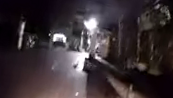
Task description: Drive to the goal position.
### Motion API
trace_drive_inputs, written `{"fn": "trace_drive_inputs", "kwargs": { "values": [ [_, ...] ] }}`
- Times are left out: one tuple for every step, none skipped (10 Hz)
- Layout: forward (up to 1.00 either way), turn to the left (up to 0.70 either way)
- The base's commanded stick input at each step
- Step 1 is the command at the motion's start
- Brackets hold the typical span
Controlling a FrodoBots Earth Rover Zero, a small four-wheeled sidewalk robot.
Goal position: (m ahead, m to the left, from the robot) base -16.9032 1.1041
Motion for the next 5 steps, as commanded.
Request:
{"fn": "trace_drive_inputs", "kwargs": {
  "values": [
    [0.0,0.0],
    [0.0,0.0],
    [0.0,0.0],
    [0.0,0.0],
    [0.0,0.0]
  ]
}}
